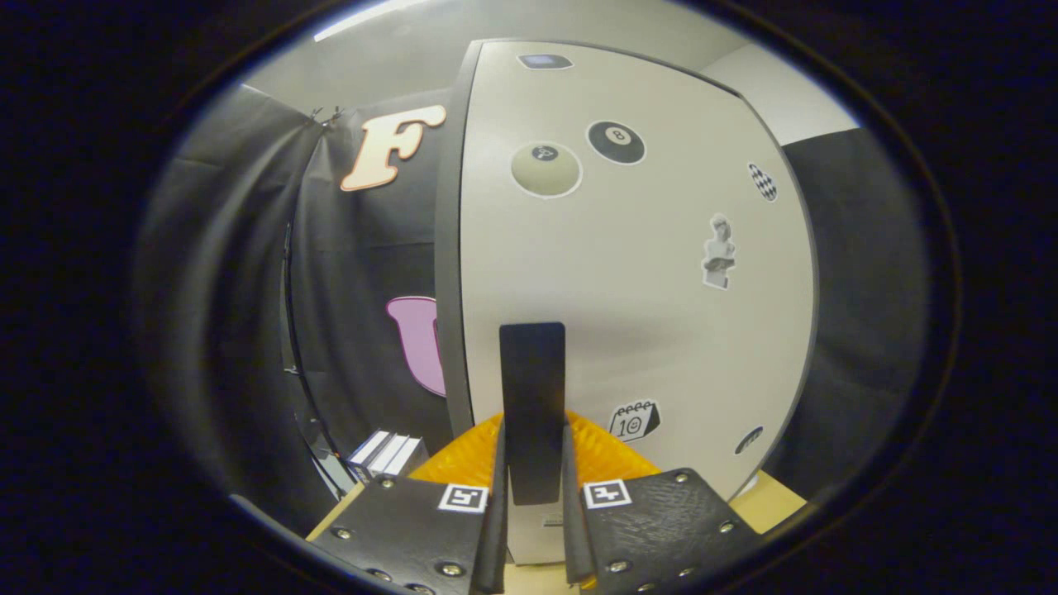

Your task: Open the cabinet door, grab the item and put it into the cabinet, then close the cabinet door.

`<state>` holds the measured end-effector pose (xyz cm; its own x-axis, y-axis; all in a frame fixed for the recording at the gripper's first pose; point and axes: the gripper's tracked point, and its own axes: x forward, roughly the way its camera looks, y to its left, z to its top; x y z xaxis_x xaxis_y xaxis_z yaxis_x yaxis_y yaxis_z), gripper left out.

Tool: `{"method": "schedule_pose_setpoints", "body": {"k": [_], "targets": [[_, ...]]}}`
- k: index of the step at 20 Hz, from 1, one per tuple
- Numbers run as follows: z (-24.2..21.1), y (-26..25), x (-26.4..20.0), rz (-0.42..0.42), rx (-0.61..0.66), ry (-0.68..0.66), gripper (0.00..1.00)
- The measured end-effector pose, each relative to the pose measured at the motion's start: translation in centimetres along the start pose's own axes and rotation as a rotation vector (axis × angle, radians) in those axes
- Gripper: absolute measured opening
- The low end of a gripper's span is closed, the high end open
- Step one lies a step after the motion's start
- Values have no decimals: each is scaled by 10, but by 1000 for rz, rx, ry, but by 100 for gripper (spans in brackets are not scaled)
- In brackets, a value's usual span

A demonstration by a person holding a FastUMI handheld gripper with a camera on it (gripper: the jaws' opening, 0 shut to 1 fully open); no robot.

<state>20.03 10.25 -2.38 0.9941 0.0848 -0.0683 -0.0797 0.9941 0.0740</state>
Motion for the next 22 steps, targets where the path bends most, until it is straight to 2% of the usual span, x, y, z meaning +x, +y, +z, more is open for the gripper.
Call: {"method": "schedule_pose_setpoints", "body": {"k": [22], "targets": [[1, -56, -114, -43, 66, 28, 27]]}}
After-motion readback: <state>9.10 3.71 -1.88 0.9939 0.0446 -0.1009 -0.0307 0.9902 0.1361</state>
